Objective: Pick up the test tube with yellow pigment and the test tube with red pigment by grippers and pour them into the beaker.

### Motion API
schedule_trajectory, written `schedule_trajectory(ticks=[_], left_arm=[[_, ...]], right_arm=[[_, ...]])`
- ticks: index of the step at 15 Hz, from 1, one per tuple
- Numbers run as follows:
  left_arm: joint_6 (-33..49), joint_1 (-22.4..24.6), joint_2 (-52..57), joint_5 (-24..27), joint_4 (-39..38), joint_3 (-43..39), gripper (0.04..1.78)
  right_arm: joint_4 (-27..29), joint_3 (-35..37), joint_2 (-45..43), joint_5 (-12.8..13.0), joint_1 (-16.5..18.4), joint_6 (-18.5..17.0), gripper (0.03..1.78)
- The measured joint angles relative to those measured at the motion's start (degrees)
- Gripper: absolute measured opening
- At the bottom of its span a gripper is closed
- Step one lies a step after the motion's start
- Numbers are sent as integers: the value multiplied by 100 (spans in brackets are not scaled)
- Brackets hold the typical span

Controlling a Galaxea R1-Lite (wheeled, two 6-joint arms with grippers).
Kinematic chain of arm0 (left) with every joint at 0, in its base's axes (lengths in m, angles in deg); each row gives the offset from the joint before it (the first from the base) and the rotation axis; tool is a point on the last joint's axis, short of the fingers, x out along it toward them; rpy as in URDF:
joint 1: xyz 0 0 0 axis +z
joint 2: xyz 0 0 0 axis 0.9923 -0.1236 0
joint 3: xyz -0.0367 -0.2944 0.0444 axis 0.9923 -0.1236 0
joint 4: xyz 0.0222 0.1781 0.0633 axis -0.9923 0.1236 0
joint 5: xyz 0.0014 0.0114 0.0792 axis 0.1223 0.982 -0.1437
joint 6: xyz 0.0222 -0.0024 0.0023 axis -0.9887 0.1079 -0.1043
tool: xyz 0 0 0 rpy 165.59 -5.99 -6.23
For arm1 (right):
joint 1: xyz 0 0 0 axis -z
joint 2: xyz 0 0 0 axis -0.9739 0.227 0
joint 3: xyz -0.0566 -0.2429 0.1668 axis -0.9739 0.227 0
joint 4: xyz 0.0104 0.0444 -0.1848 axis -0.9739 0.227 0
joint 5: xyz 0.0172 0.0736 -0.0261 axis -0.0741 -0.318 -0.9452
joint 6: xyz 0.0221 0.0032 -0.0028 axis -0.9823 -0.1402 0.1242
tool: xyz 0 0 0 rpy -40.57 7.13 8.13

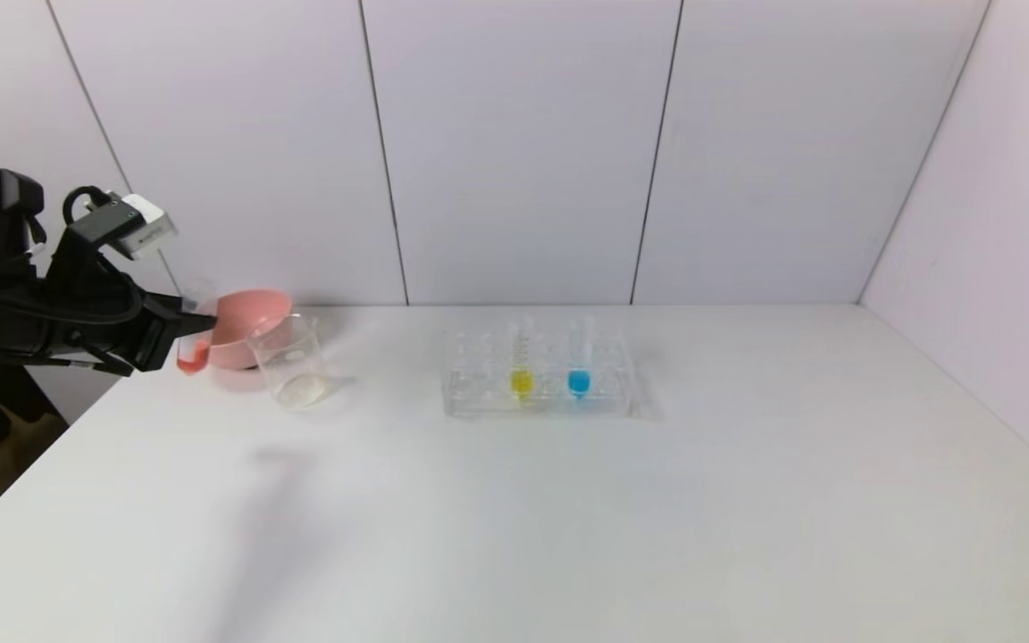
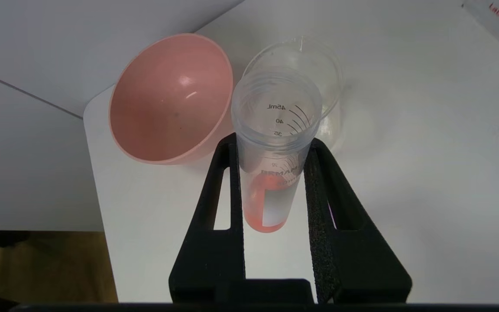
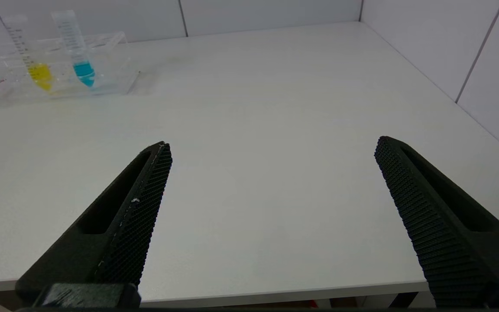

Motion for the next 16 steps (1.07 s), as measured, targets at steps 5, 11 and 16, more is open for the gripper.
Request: schedule_trajectory(ticks=[5, 11, 16], left_arm=[[-683, 15, -774, -240, 1128, 1386, 43], [-1207, -74, -1428, -614, 2699, 2803, 43], [-1570, -210, -1864, -1061, 4306, 4262, 43]], right_arm=[[2, 0, 0, 0, 0, -2, 171], [0, 0, 0, 0, 0, 0, 171], [2, 0, 0, -2, 0, -2, 171]])
